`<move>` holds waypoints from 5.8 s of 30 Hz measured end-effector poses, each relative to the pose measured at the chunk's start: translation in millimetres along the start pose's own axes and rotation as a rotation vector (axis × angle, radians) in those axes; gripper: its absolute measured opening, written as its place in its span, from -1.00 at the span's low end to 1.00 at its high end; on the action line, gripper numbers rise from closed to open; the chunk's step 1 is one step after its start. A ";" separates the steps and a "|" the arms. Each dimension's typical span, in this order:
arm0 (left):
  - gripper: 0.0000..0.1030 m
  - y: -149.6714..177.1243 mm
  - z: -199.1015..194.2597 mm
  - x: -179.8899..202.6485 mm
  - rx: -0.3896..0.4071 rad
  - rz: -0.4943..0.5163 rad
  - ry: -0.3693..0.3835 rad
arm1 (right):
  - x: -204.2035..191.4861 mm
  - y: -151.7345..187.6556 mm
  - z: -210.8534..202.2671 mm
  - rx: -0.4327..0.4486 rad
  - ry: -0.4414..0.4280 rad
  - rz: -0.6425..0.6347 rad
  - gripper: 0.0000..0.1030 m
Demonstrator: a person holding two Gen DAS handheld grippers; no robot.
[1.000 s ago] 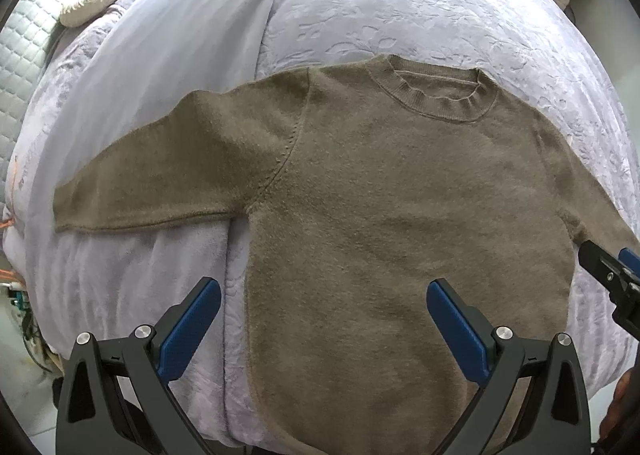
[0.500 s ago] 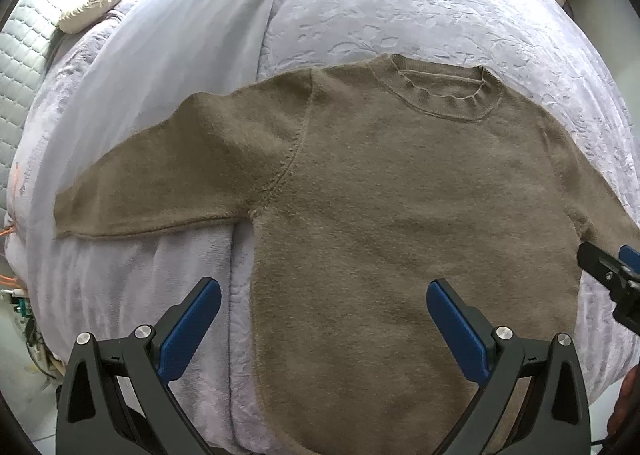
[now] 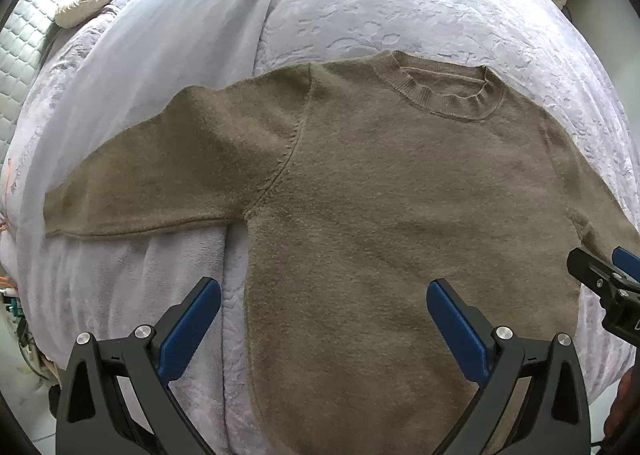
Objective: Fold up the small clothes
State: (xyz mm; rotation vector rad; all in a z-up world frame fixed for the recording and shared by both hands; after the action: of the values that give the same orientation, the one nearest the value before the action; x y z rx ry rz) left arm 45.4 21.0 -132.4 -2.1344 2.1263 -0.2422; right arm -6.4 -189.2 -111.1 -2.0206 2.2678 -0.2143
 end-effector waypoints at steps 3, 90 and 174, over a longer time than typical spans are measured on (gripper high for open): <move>1.00 0.2 2.4 -1.1 0.002 0.010 -0.002 | -1.4 -1.0 2.4 -0.005 0.002 -0.005 1.00; 0.93 -42.5 -0.9 55.4 0.301 0.114 0.265 | 24.5 45.6 28.3 -0.025 -0.084 0.082 1.00; 0.58 -63.4 85.3 -115.8 0.087 0.020 -0.032 | 91.6 -55.8 116.1 0.204 -0.509 0.597 -0.87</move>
State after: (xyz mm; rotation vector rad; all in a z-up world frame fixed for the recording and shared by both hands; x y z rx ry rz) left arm 124.1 134.7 -207.0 -2.0534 2.0787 -0.2907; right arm 56.8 -291.1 -214.1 -1.0688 2.2590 0.1052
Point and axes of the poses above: each gripper's, at about its wrist camera, not at the fingertips, and z roughly the way its jaws point, x to its right, y to its underside, the point moved 8 cm from there along z, roughly the way its jaws point, and after that the axes turned 14 degrees about -z, right-handed, at the moved point
